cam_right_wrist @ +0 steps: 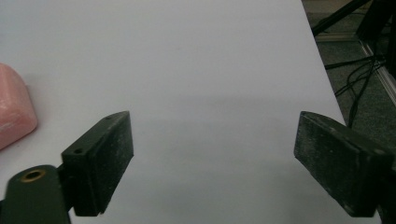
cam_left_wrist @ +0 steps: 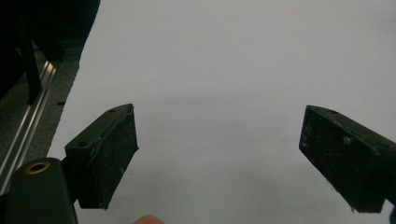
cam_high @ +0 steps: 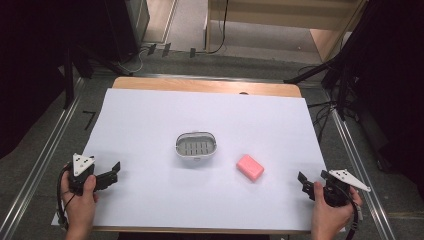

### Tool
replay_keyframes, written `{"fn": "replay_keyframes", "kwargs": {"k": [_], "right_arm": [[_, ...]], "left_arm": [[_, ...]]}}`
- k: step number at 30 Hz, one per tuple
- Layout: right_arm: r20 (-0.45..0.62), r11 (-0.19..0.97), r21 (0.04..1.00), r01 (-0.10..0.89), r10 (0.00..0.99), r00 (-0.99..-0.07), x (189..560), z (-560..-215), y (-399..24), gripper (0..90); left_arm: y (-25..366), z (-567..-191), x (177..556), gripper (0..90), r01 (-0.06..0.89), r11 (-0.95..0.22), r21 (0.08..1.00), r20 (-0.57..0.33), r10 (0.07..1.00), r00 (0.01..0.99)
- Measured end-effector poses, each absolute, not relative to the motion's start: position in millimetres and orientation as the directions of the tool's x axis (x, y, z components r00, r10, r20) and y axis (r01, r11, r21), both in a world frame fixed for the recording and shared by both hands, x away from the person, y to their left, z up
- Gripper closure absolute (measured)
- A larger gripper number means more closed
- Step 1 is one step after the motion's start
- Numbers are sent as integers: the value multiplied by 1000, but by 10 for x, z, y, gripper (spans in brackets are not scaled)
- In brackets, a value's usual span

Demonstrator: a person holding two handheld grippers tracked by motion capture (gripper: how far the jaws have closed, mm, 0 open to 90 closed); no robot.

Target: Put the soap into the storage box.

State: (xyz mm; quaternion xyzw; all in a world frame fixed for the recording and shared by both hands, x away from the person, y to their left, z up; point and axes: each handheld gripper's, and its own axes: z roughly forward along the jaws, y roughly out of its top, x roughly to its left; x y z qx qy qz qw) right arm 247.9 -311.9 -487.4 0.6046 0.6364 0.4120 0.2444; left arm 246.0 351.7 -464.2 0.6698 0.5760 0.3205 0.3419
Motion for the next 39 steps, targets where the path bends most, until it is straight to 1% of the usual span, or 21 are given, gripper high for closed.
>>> {"fn": "replay_keyframes", "kwargs": {"k": [6,7,8,10,11,14,15,17,18,19,21,22,23,24,28,31,32,39], "right_arm": [[172,-22,793,609,967,-188,2490,-4860,-3077,141],[156,13,778,628,964,-214,2504,-4855,-3052,139],[117,98,741,664,955,-272,2537,-4826,-2987,134],[110,113,734,669,953,-282,2542,-4818,-2969,133],[92,175,705,688,938,-334,2560,-4774,-2911,126],[98,212,679,703,923,-373,2584,-4746,-2873,100],[84,262,646,717,909,-408,2613,-4709,-2816,91],[74,305,615,727,896,-438,2649,-4687,-2772,77],[74,305,615,727,896,-438,2649,-4687,-2772,77],[67,339,583,738,885,-460,2688,-4672,-2727,68],[64,356,569,741,880,-472,2709,-4663,-2707,65],[59,389,542,745,867,-495,2754,-4650,-2663,57],[59,389,542,745,867,-495,2754,-4650,-2663,57],[58,420,517,746,852,-520,2794,-4628,-2612,48],[39,473,458,753,835,-549,2873,-4575,-2505,0],[36,489,439,754,828,-559,2908,-4556,-2470,0],[35,507,417,754,820,-571,2952,-4536,-2429,0],[42,530,396,750,805,-592,3047,-4482,-2318,0]], "left_arm": [[3516,-4644,2469,121,560,-102,822,38,991,125],[3517,-4643,2468,121,559,-102,823,35,991,129],[3519,-4643,2468,121,559,-99,823,33,991,128],[3522,-4643,2466,121,557,-96,825,29,991,128],[3523,-4641,2462,123,556,-97,826,30,991,128],[3521,-4642,2461,125,554,-99,827,32,991,129],[3520,-4644,2466,125,555,-100,826,33,991,129],[3520,-4643,2470,126,562,-101,821,32,991,132],[3520,-4643,2470,126,562,-101,821,32,991,132],[3521,-4642,2471,126,564,-102,819,33,991,131],[3522,-4642,2472,126,565,-101,819,32,991,129],[3518,-4644,2475,126,565,-101,819,31,991,131],[3518,-4644,2475,126,565,-101,819,31,991,131],[3515,-4644,2477,127,567,-105,817,35,991,132],[3520,-4644,2480,131,571,-100,815,30,991,131],[3521,-4645,2482,131,571,-98,815,27,991,132],[3521,-4645,2482,131,571,-98,815,27,991,131],[3517,-4647,2481,133,568,-101,817,32,991,131]]}}
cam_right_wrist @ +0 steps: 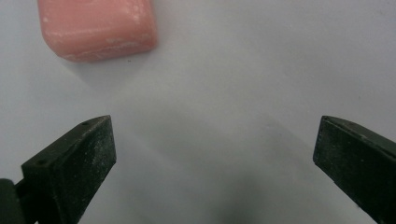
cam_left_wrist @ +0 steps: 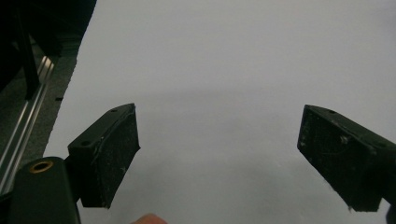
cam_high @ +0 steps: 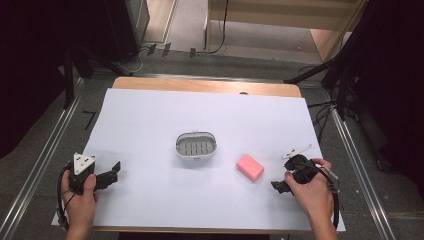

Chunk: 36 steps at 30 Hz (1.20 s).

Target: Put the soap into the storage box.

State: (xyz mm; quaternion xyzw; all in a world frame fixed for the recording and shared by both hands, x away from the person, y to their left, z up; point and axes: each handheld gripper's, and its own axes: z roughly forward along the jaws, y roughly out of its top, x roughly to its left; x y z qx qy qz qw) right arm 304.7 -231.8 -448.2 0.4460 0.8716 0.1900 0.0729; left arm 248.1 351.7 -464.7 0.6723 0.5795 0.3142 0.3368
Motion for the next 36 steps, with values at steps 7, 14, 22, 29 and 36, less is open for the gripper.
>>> {"fn": "replay_keyframes", "kwargs": {"k": [7,14,22,29,36], "right_arm": [[49,550,371,748,793,-607,3129,-4431,-2143,0],[58,558,370,743,784,-618,3203,-4378,-1947,0],[70,572,361,737,771,-633,3272,-4387,-1747,0],[77,582,345,736,764,-640,3361,-4449,-1603,19],[83,610,340,715,738,-669,3400,-4484,-1469,100]], "left_arm": [[3523,-4645,2481,134,570,-100,816,27,991,134],[3515,-4645,2480,135,567,-110,817,34,989,143],[3509,-4648,2486,136,570,-115,814,36,988,147],[3503,-4649,2487,136,570,-124,812,44,987,152],[3504,-4647,2484,136,570,-125,812,45,987,152]]}}
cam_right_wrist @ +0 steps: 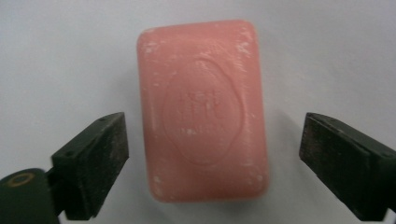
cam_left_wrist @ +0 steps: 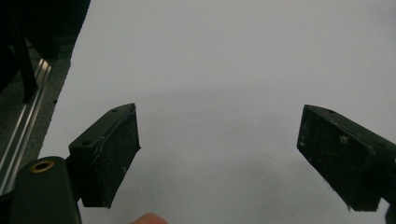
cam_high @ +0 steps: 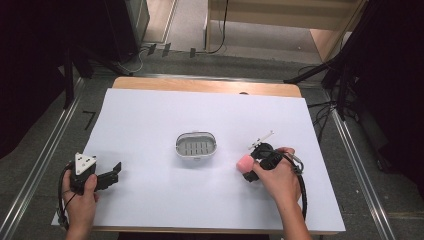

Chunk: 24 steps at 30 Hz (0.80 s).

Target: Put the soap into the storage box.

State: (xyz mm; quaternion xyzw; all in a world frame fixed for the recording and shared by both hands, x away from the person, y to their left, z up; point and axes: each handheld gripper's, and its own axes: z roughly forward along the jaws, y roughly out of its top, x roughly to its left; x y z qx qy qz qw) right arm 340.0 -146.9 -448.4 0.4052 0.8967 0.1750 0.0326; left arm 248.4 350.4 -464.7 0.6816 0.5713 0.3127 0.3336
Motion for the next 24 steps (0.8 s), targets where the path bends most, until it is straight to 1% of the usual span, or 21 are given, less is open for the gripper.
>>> {"fn": "replay_keyframes", "kwargs": {"k": [1,11,13,15,16,19,24], "right_arm": [[88,613,338,715,735,-672,3403,-4489,-1451,137],[71,619,318,718,740,-669,3456,-4531,-1374,219],[77,616,324,718,739,-669,3464,-4516,-1376,289],[78,612,322,722,744,-664,3469,-4509,-1371,338],[75,611,320,724,745,-662,3478,-4504,-1371,380],[62,612,307,729,751,-657,3492,-4495,-1353,388],[48,617,314,721,749,-661,3490,-4503,-1345,388]], "left_arm": [[3503,-4648,2484,136,569,-124,813,46,988,150],[3496,-4650,2489,136,572,-127,810,47,987,152],[3496,-4649,2489,136,573,-128,809,48,987,153],[3496,-4650,2490,136,573,-127,810,47,987,152],[3495,-4651,2491,136,574,-126,809,46,987,151],[3495,-4651,2494,136,576,-129,807,49,987,153],[3493,-4650,2490,137,575,-132,808,52,987,154]]}}
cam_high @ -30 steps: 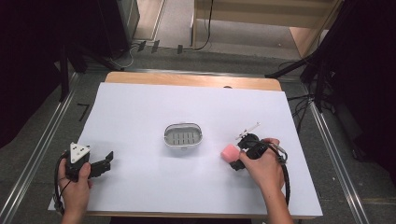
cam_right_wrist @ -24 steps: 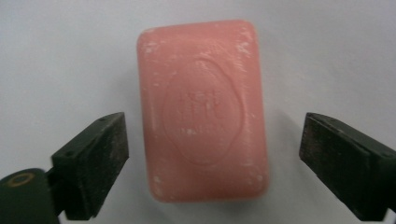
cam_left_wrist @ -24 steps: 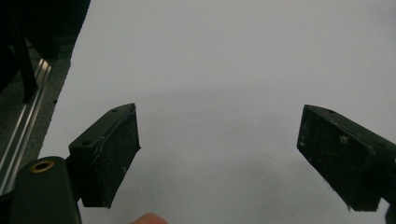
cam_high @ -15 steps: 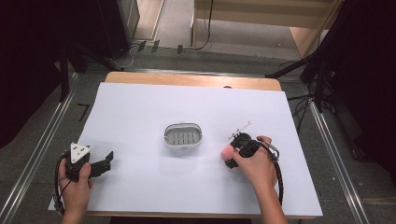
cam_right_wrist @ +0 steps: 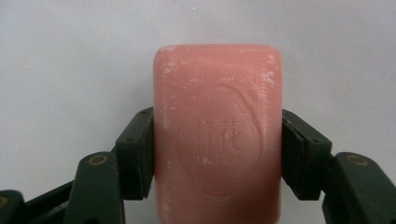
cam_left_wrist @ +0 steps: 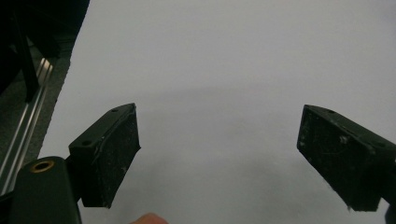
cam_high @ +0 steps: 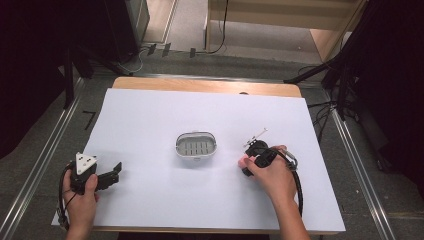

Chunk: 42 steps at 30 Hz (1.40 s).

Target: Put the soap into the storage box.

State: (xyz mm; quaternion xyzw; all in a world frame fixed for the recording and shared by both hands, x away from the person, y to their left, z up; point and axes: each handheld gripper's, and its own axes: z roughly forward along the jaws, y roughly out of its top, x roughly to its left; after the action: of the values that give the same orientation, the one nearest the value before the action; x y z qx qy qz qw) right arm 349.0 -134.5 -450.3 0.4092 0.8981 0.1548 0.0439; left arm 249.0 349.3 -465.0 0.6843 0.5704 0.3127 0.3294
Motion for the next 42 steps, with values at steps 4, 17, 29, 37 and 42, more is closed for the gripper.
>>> {"fn": "replay_keyframes", "kwargs": {"k": [4,17,29,37,42], "right_arm": [[33,635,316,705,735,-677,3481,-4504,-1331,389],[76,663,334,670,689,-721,3518,-4429,-1293,391],[67,682,372,630,658,-750,3534,-4331,-1236,391],[97,662,411,626,652,-752,3529,-4270,-1262,391],[56,690,406,599,636,-770,3527,-4217,-1221,392]], "left_arm": [[3494,-4649,2490,137,576,-131,807,51,987,152],[3496,-4650,2490,138,574,-128,809,48,987,153],[3498,-4649,2486,138,570,-125,812,47,988,150],[3501,-4649,2486,138,570,-126,812,48,987,151],[3501,-4648,2486,138,572,-125,811,46,988,149]]}}
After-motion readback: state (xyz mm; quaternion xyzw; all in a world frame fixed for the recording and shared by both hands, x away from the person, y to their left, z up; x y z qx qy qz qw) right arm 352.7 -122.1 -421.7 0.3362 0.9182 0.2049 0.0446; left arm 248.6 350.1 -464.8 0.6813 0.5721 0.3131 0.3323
